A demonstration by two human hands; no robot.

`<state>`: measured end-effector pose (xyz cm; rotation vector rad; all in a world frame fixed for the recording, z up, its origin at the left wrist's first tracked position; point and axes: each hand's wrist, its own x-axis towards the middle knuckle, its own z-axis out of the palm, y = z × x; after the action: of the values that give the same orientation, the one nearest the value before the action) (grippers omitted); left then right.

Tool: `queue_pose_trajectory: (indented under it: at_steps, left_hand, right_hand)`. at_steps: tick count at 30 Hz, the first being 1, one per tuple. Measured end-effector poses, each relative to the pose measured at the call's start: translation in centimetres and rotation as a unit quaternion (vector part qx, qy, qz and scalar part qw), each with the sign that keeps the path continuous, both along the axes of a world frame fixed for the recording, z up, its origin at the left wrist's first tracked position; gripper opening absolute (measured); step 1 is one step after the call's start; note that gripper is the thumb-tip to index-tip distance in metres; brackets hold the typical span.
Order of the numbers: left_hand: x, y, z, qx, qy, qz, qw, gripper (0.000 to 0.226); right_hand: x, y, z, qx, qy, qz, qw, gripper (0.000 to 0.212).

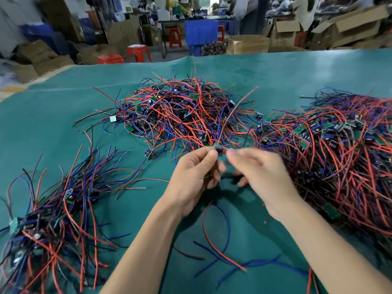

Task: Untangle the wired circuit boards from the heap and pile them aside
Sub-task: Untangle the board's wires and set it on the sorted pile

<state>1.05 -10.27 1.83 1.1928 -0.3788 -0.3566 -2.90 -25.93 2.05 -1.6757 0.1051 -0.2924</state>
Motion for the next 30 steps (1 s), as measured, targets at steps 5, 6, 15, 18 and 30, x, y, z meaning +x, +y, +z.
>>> queue_pose_trajectory:
  at_steps: [5,6,15,18,30]
  left_hand:
    - [-0.2,0.0,0.1,0.032,-0.024,-0.036,0.999,0.024]
    - [-0.3,0.0,0.1,0.043,-0.03,-0.043,0.998,0.023]
    - [-0.6,-0.5,0.2,0.129,-0.035,-0.033,0.99,0.02]
    - [-0.7,-0.6,0.4,0.156,-0.055,-0.038,0.986,0.021]
    - [-0.5,-0.5,0.5,0.106,0.017,0.075,0.991,0.017]
  right_hand:
    - [-0.3,0.2,0.0,0.004,-0.021,0.001,1.0,0.014]
    - [-0.3,0.1,0.0,0.027,-0.016,0.001,1.0,0.02]
    - [-0.2,-0.6,0.7,-0.123,-0.096,-0.065,0.986,0.01]
    - [0.0,-2.0,1.3,-0.197,-0.161,-0.162,0.954,0.018]
    - [-2.8,-13.2,7.2,-0.221,0.019,-0.254,0.941,0.046]
